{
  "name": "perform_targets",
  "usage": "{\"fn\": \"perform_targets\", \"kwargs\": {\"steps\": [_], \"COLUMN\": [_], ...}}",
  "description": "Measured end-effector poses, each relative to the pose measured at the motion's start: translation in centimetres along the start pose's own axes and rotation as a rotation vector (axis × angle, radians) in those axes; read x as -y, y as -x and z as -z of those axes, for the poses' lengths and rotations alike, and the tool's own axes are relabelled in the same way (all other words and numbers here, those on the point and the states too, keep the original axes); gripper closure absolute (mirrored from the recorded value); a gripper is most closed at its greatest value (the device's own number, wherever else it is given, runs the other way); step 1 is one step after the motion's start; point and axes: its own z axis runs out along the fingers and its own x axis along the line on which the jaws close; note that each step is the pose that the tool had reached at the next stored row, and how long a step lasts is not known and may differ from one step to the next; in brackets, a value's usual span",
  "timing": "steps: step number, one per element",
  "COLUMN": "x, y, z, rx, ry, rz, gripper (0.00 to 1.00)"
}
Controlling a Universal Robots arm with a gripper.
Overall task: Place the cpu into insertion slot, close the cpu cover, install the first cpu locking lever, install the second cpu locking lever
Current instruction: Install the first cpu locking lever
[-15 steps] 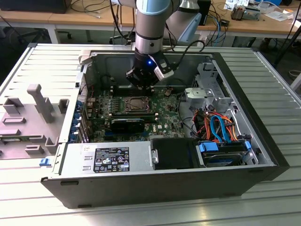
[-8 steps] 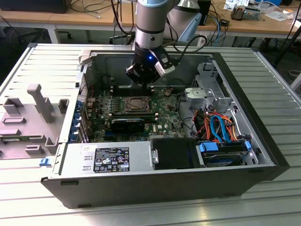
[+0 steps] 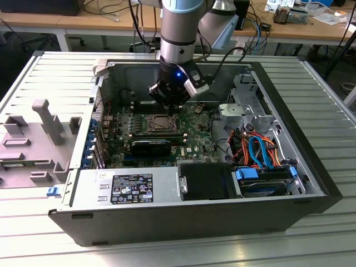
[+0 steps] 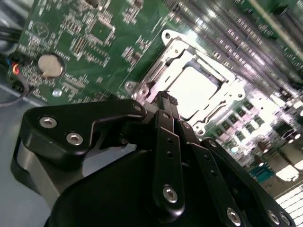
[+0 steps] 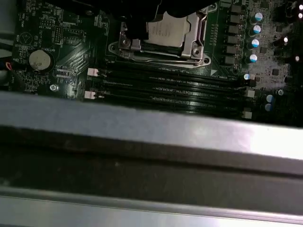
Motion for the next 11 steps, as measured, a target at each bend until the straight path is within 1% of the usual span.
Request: {"fn": "perform_targets", "kwargs": {"steps": [3,11], "x": [0.68,0.69], "y": [-0.09,-0.09], "z": [-0.07,-0.07], "rx": [-0.0005,-0.0005], "ry": [-0.0029,-0.0030], "rz": [-0.001,-0.001], "gripper": [0.89,0.89]}}
